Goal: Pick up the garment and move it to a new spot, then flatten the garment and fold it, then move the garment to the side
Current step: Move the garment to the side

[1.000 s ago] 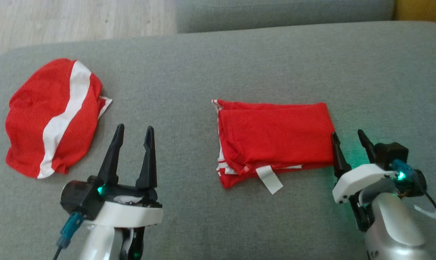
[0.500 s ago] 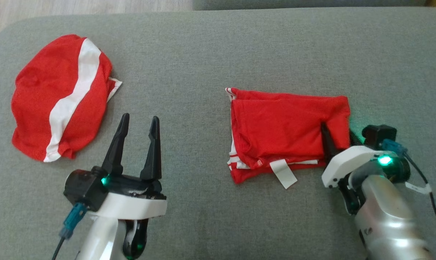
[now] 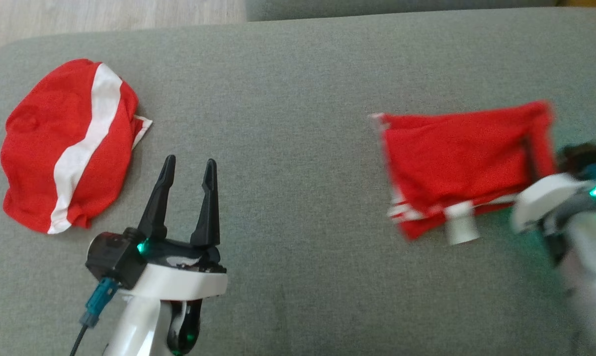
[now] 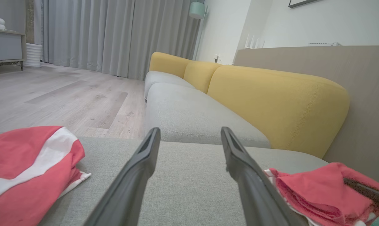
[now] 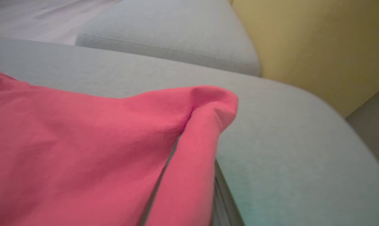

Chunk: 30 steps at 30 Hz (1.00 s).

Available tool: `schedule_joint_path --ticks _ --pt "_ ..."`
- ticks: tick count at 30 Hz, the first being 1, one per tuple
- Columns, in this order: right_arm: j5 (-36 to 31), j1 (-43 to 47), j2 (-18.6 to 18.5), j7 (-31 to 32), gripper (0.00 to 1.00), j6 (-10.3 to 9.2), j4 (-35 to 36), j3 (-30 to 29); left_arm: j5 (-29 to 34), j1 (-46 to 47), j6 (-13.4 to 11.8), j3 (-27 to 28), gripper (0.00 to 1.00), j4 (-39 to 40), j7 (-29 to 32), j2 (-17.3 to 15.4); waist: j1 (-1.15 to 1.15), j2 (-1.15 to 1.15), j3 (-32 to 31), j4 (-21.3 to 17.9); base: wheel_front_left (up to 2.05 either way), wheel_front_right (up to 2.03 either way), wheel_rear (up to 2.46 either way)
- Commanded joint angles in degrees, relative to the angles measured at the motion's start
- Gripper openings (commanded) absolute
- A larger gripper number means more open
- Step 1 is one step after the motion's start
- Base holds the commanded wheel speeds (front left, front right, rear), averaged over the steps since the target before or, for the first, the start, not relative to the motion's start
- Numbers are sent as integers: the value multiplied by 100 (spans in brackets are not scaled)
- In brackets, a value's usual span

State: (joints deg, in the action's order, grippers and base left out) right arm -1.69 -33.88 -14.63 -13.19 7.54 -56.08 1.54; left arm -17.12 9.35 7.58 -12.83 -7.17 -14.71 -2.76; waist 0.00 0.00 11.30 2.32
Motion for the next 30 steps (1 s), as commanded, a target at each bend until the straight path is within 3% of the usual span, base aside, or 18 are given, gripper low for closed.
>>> schedule_joint_path --ticks 1,8,14,21,27,28,29,30 --pt "-44 -219 -82 -83 0 -5 190 80 32 209 -9 195 100 189 -29 -12 0 0 19 -7 0 0 0" --pt "-341 -496 -1135 12 0 -5 128 -110 41 274 -9 151 100 231 -29 -12 0 0 223 14 0 0 0" --pt "-821 -660 -1819 70 0 -5 8 -184 62 402 -9 112 100 229 -29 -12 0 0 437 99 0 0 0" --pt "-1297 -771 -2259 132 0 -5 -131 -814 77 478 -9 88 100 221 -29 -12 0 0 577 193 0 0 0" --pt "-1671 -806 -2231 133 0 -5 -135 -1395 84 479 -9 99 100 213 -29 -12 0 0 604 206 0 0 0" --pt "-1734 -811 -2209 127 44 -5 -120 -1478 85 479 -9 101 100 209 -29 -12 0 0 597 202 0 0 0" --pt "-1790 -818 -2180 113 100 -5 -95 -1556 85 480 -9 102 100 202 -29 -12 0 0 585 196 0 0 0" --pt "-1844 -825 -2143 99 100 -5 -70 -1633 85 481 -9 104 100 194 -29 -12 0 0 564 187 0 0 0"
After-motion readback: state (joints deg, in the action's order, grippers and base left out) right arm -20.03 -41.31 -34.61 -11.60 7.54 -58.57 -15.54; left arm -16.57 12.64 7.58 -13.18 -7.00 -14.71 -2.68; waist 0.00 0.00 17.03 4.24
